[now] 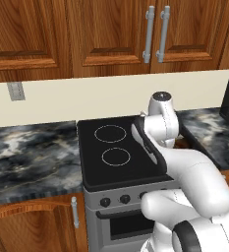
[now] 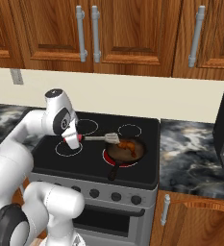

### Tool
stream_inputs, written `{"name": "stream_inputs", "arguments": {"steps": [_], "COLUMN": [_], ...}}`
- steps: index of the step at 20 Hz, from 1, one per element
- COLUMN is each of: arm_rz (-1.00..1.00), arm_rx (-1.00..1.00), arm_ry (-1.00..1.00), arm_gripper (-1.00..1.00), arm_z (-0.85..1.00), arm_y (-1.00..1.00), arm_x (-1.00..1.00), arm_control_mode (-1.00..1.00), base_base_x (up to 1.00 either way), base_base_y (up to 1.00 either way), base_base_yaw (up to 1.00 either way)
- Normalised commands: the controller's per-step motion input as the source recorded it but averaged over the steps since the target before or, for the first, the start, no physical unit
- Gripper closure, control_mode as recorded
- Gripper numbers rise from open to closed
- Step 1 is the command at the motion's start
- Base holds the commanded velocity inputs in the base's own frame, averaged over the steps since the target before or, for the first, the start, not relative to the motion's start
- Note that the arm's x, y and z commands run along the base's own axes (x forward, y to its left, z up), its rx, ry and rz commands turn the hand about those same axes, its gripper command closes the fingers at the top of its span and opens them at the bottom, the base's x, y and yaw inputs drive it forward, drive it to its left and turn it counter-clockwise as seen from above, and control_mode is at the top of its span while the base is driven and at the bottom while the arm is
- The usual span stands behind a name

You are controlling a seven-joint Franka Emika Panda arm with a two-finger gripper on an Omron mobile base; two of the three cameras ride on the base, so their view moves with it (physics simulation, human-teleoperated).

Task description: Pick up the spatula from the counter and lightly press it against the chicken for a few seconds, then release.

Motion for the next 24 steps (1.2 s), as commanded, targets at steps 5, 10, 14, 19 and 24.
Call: {"name": "stream_inputs", "arguments": {"steps": [5, 10, 14, 19, 24], "arm_rz": [-0.02, -0.03, -0.03, -0.02, 0.00], "arm_rx": [0.00, 0.00, 0.00, 0.00, 0.02], "arm_ry": [0.00, 0.00, 0.01, 0.02, 0.02], "arm_gripper": [1.00, 1.00, 1.00, 1.00, 1.00], "arm_z": [-0.11, -0.11, -0.05, -0.01, 0.00], "arm_y": [0.00, 0.00, -0.01, 0.00, -0.01], "arm_x": [0.15, 0.18, 0.20, 0.16, 0.05], "arm_control_mode": [-1.00, -1.00, -1.00, -1.00, -1.00], "base_base_x": [0.00, 0.00, 0.00, 0.00, 0.00], "base_base_y": [0.00, 0.00, 0.00, 0.00, 0.00], "base_base_yaw": [0.00, 0.00, 0.00, 0.00, 0.00]}}
